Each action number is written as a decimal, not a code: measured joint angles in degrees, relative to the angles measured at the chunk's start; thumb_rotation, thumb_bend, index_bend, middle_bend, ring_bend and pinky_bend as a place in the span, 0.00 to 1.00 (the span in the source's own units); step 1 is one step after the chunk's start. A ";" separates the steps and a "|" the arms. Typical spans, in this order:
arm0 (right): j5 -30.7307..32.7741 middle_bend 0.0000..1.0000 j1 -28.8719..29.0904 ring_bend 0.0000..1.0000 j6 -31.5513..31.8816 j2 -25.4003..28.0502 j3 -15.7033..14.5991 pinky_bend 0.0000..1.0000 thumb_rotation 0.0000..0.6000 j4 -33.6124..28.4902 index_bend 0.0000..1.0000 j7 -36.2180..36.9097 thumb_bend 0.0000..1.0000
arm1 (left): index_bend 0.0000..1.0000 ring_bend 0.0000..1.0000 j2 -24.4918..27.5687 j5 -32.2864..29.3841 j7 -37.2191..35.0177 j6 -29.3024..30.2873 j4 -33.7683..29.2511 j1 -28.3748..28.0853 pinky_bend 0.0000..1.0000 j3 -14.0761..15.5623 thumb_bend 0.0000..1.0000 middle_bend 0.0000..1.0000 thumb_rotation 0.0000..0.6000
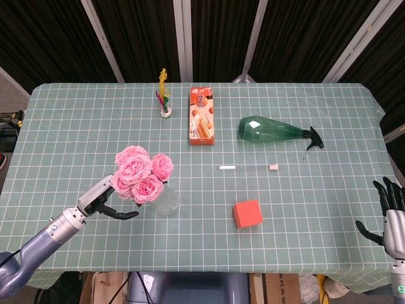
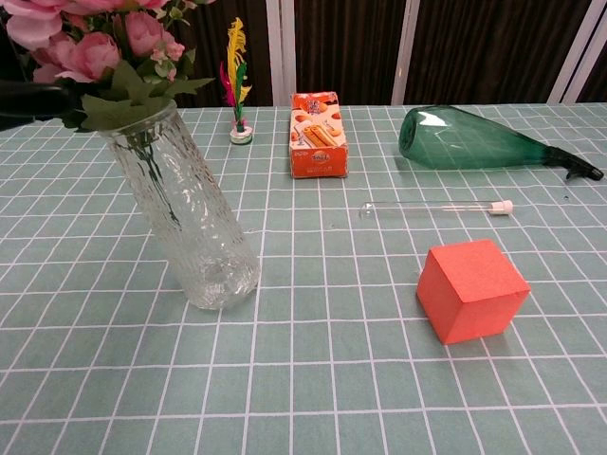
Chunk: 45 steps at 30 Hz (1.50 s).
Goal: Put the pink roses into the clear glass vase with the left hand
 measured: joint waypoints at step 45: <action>-5.30 0.03 -0.01 0.02 0.52 1.06 -1.78 0.00 1.00 1.13 0.13 2.07 0.23 | 0.11 0.00 0.54 -16.38 66.63 22.94 5.30 26.96 0.05 0.02 0.28 0.10 1.00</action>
